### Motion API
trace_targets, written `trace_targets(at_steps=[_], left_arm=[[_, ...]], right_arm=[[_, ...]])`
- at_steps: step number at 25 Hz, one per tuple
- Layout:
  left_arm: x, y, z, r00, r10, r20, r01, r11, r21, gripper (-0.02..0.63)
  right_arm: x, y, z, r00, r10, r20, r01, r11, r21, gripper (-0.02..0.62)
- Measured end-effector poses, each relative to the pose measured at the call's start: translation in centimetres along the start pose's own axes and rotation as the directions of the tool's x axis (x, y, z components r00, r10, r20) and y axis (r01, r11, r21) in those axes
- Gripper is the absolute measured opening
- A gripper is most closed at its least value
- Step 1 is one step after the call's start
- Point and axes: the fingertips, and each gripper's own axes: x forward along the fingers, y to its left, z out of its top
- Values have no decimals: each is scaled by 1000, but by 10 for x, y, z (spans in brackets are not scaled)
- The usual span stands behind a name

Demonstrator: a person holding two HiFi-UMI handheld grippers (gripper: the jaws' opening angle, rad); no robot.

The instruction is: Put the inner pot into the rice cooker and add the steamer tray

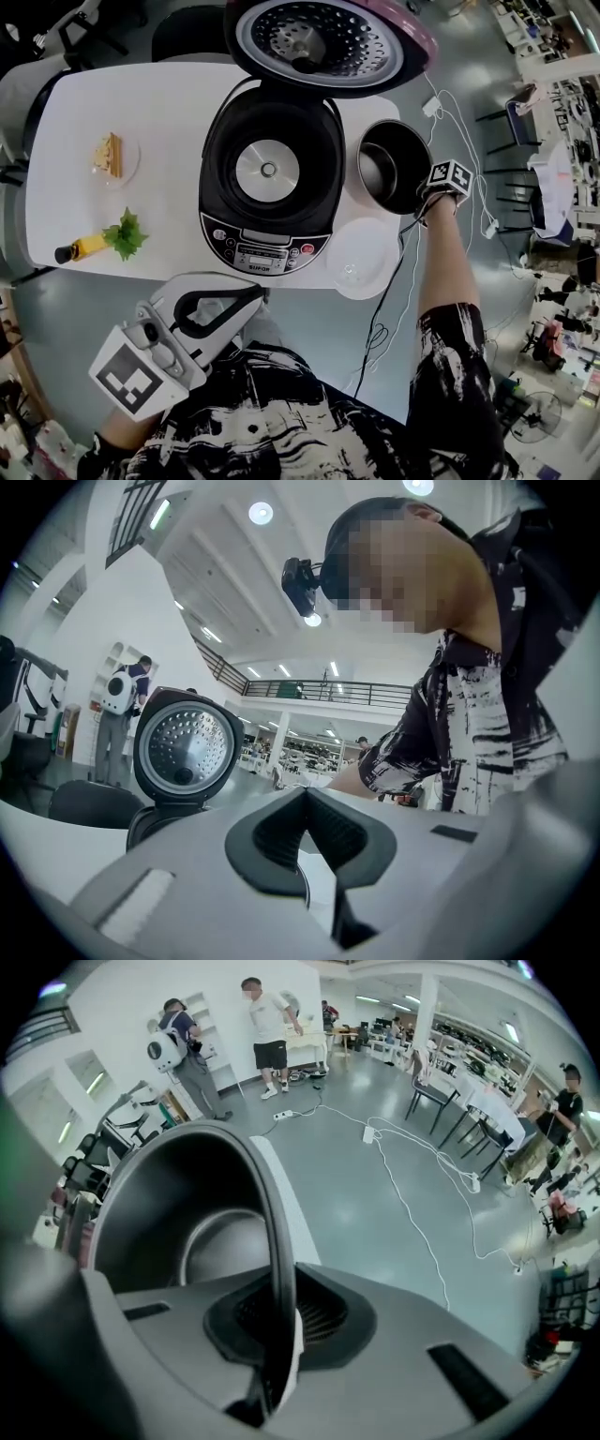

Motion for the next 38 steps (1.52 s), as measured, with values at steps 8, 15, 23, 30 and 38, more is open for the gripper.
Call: trace_targets(at_steps=[8, 15, 23, 30, 38], left_arm=[[-2, -7, 4, 1000, -20, 2, 20, 1000, 10, 5], [-6, -15, 13, 999, -43, 16, 42, 998, 42, 5], [-12, -25, 31, 995, -80, 57, 74, 992, 104, 5], [-23, -47, 52, 986, -123, 111, 107, 984, 139, 5], [-42, -71, 65, 972, -168, 163, 144, 978, 151, 5]], right_arm=[[-16, -7, -5, 999, 30, 38, -31, 999, 44, 0], [-47, -12, -8, 994, 71, 84, -79, 993, 90, 2], [-121, 6, -10, 982, 126, 144, -130, 991, 20, 2], [-206, 54, -22, 956, 232, 179, -212, 969, -123, 2], [-265, 159, -46, 917, 372, 143, -319, 900, -297, 3]])
